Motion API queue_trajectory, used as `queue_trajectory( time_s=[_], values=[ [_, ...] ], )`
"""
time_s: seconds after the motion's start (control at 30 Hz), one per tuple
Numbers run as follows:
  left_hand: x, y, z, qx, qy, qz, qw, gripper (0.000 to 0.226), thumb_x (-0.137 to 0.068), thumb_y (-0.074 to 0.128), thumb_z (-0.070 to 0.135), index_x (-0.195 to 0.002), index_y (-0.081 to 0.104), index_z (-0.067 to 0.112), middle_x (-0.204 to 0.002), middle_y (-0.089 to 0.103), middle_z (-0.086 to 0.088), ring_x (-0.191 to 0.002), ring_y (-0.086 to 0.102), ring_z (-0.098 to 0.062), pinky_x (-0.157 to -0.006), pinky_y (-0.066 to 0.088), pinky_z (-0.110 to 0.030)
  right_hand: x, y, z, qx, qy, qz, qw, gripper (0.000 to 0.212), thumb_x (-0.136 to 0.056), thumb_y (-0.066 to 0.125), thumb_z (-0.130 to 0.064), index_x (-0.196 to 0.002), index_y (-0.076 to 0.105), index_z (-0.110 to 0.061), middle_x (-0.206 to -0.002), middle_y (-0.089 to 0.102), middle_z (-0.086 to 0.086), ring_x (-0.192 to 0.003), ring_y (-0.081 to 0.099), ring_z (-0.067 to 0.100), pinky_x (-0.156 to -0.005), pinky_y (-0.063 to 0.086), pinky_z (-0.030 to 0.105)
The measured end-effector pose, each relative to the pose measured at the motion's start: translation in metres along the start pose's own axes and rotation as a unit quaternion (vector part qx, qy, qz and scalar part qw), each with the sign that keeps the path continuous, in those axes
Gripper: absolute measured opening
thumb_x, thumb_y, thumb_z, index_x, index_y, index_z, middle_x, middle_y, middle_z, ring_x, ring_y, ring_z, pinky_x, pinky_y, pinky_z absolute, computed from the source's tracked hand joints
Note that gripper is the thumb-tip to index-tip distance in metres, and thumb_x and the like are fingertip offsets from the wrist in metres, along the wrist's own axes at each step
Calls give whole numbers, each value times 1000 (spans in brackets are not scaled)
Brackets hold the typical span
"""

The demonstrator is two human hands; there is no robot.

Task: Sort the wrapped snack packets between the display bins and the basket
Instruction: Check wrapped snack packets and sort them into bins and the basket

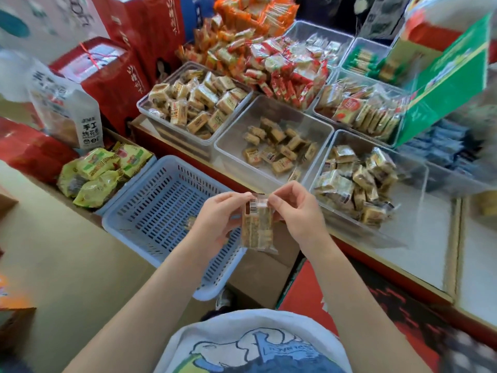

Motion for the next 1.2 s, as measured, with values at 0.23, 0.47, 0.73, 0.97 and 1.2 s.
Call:
queue_trajectory(
  time_s=[0.23,0.47,0.73,0.97,1.2],
  values=[
    [8,21,1,-75,29,-48,996,21,-97,66,25,-108,73,9,-95,78,-12,-85,74,-24,-70,62,-32,9,-29,5,-12,28,50,998,13,-97,68,-10,-84,63,-11,-72,69,0,-65,65,10,-59,56,25],
    [5,39,-2,-41,7,-65,997,42,-88,76,14,-126,57,9,-107,75,-18,-88,75,-33,-64,64,-33,11,-45,6,-87,56,55,993,22,-97,69,-23,-113,63,-9,-103,71,11,-87,74,22,-74,63,37],
    [-11,20,-15,68,-49,37,996,33,-96,70,17,-122,53,5,-98,76,-20,-79,77,-30,-56,60,-27,13,-40,4,-8,20,17,1000,6,-91,73,-3,-95,69,-5,-86,73,10,-76,73,20,-71,63,34],
    [-15,40,3,-210,72,-22,975,38,-95,59,56,-128,56,36,-125,62,11,-112,60,-1,-86,46,-19,5,-59,5,60,9,73,995,6,-93,73,-13,-88,70,-12,-87,73,8,-81,69,19,-74,61,31],
    [-8,50,17,-170,149,-41,973,31,-81,83,26,-109,72,21,-99,79,-3,-90,76,-18,-75,59,-28,4,-62,4,7,-1,86,996,11,-96,69,-9,-87,68,-3,-69,70,5,-61,66,13,-58,55,23]
  ],
)
Point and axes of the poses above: each hand's wrist, its own x-axis away from the middle knuckle, its own y-axis out of the palm, z = x × y, the point moved 10 cm from there along -x, towards the middle knuckle
